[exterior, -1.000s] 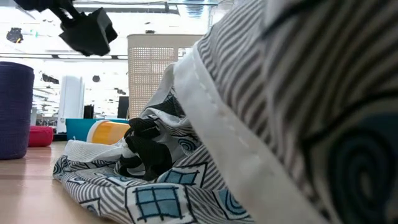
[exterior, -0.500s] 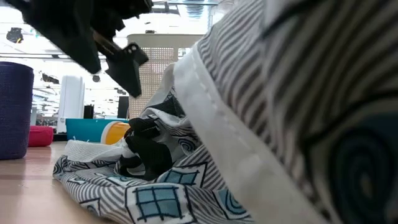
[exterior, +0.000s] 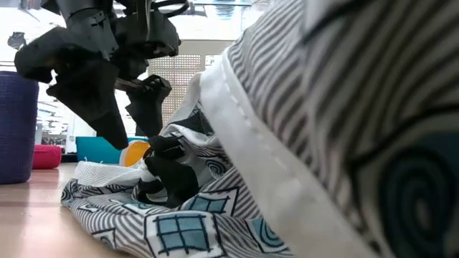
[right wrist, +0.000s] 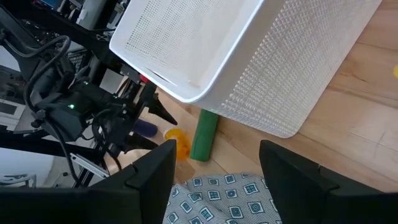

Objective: Pick & place medical supplies in basket/bin
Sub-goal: Put the orange pill bottle into the yellow bin

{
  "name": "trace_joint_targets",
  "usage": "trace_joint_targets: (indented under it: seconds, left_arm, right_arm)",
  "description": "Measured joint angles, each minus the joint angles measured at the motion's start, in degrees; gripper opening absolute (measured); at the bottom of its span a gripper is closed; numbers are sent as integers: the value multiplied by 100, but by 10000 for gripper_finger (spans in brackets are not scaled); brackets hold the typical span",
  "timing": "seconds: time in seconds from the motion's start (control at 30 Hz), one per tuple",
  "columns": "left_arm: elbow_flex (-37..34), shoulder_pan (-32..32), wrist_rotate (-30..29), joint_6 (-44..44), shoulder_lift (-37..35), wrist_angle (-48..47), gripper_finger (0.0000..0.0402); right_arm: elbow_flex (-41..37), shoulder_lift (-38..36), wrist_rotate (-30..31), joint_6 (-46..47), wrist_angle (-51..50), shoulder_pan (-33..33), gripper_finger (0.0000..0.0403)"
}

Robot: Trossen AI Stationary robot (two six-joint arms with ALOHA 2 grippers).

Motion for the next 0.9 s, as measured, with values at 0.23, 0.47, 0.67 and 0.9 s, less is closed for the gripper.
trace_joint_targets:
  seconds: [0.23,0.47,0.67,0.9]
  left_arm:
    - [-22,113,116,-1,67,-48,340]
    - [-15,115,212,-1,156,66,340]
    - [-21,115,224,-3,211,30,340]
    - [-22,109,362,-74,473,46,339]
  right_arm:
    - [0,0,-2,-32,-44,0,227]
    - [0,0,-3,-44,-92,138,227]
    - [0,0,-2,-4,-174,256,227]
    - [0,0,-2,-1,-154,258,227]
